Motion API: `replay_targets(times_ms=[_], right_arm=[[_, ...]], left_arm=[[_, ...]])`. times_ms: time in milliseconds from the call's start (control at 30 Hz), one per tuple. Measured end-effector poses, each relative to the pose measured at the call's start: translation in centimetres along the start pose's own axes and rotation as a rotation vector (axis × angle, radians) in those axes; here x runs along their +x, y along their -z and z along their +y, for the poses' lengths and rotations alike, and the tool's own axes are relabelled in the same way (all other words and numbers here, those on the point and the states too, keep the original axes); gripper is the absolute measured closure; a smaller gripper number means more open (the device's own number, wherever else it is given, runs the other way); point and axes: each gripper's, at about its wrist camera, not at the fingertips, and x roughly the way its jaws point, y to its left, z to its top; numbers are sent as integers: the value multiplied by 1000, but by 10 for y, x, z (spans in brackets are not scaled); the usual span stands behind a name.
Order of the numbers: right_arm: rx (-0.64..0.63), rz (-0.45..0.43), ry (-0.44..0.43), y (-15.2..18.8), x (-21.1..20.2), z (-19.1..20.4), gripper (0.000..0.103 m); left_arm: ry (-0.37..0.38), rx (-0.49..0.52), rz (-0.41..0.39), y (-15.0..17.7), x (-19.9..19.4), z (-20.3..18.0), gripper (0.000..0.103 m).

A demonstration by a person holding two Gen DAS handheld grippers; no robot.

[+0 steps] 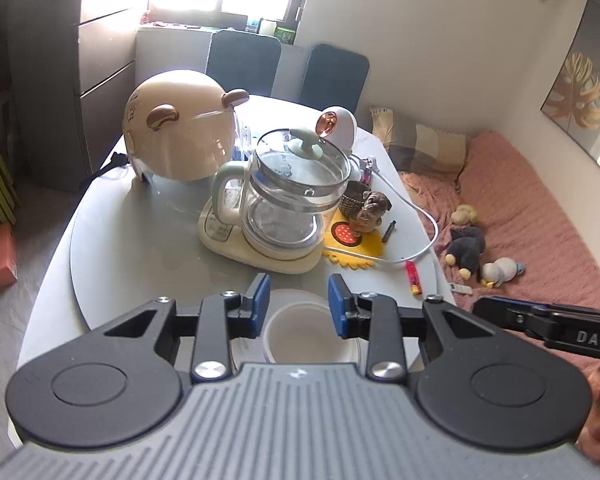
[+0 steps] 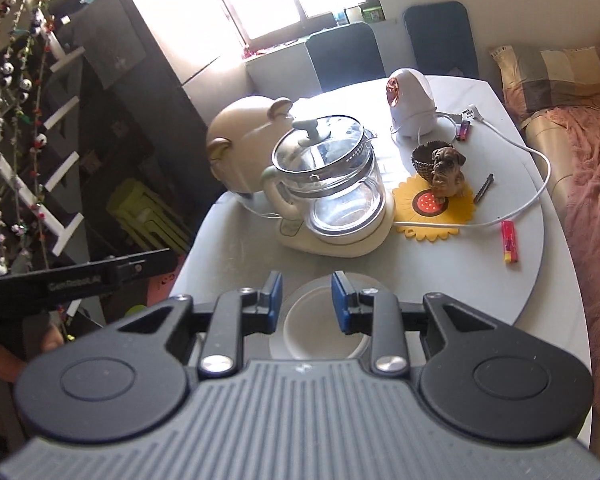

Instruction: Organize plates and bowls

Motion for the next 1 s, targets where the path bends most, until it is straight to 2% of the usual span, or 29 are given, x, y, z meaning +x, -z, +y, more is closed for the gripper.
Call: replay_targets(times_ms=[100, 200, 300, 400, 500, 633, 900, 1000], right_arm=[[-28, -23, 11, 10, -18, 5, 72], [-84, -59, 44, 21, -36, 17, 72], [-92, -69, 57, 32, -51, 25, 72], [-89, -60, 62, 44, -61, 30, 72], [-114, -46, 71, 55, -67, 34, 72], [-157, -58, 96, 60, -71, 36, 72], [-148, -38, 106, 65, -69, 33, 72], [-146, -26, 124, 69, -67, 32, 72]], left_arm=[[-21, -3, 2, 12, -13, 1, 66], [-91, 23, -27, 25, -36, -5, 66], [-84, -2, -35, 36, -60, -6, 66], [-110, 0, -58, 46, -80, -10, 66], [-96, -20, -68, 54, -94, -12, 66], [-80, -42, -62, 65, -98, -8, 66], [-137, -7, -9, 89, -101, -14, 66], [-119, -43, 0, 92, -105, -13, 66]])
